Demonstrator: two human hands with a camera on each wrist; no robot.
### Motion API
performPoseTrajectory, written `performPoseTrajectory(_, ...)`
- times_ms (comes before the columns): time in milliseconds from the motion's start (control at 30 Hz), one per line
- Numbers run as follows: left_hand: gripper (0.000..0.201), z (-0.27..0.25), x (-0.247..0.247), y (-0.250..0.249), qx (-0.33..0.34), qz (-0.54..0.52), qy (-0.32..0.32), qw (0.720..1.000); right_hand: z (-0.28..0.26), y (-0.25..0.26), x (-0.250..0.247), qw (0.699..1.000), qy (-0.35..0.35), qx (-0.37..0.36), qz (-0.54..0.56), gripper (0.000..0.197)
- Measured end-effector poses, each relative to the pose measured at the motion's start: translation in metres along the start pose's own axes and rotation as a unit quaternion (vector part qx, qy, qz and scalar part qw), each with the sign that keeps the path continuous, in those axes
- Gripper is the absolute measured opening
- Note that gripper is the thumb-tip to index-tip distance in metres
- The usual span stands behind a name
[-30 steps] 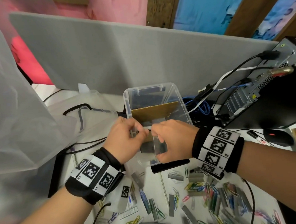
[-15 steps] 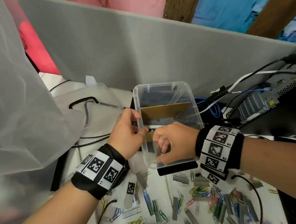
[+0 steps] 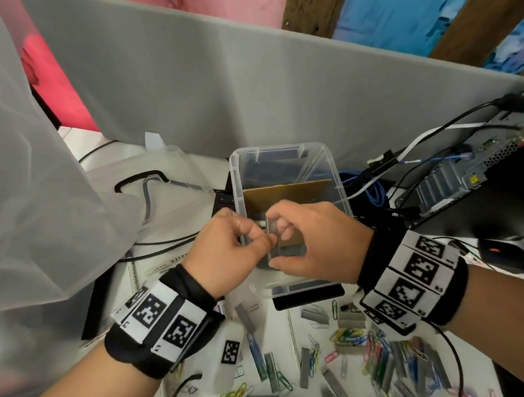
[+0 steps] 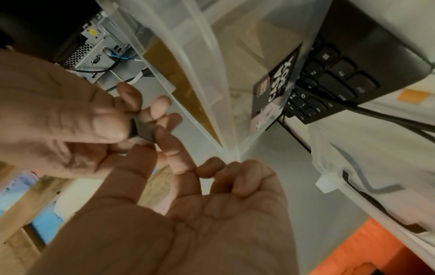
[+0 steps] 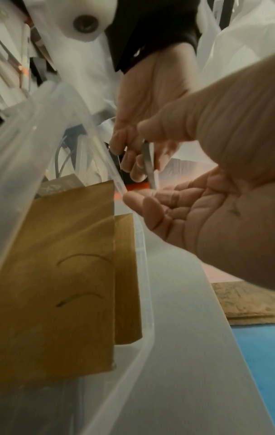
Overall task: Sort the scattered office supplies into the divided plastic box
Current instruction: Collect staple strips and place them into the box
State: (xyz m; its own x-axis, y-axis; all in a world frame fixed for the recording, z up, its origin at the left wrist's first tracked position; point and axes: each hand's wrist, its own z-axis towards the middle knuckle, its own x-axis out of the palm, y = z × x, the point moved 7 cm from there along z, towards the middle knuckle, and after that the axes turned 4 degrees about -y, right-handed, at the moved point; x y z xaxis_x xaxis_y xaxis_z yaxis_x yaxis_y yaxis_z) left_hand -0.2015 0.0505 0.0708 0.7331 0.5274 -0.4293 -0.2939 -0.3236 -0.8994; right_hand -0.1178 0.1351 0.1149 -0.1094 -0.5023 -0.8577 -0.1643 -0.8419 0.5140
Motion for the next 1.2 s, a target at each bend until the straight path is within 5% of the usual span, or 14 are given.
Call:
performPoseTrajectory(67,0.019,0.001,-0.002,0.002,0.001,-0.005,-0.013,1.000,-0.004,0.000,-0.002,0.999,0.022,0.027,0.006,0.060)
performPoseTrajectory(200,0.019,0.000,-0.002,0.001,0.023,0.036,-0.024,0.999,-0.014,0.007,-0.007,0.999,0.022,0.006,0.037,0.038)
performPoseTrajectory(600,0.019,-0.002,0.007,0.014,0.014,0.035,0.009,0.999,-0.006,-0.011,0.014,0.974,0.105,0.117,0.162,0.043)
performPoseTrajectory(833,0.022,0.000,0.007,0.019,0.012,0.032,0.009,0.999,-0.003,-0.008,0.016,0.985,0.105,0.102,0.095,0.048)
performPoseTrajectory(1033,0.011,0.001,0.007,0.016,0.014,0.029,0.013,0.999,-0.003,0.003,0.007,0.999,0.023,0.019,-0.010,0.034)
performPoseTrajectory(1200,0.013,0.009,-0.016,0.023,0.007,0.026,-0.063,0.998,-0.014,-0.006,0.026,0.993,0.100,0.038,-0.053,0.042)
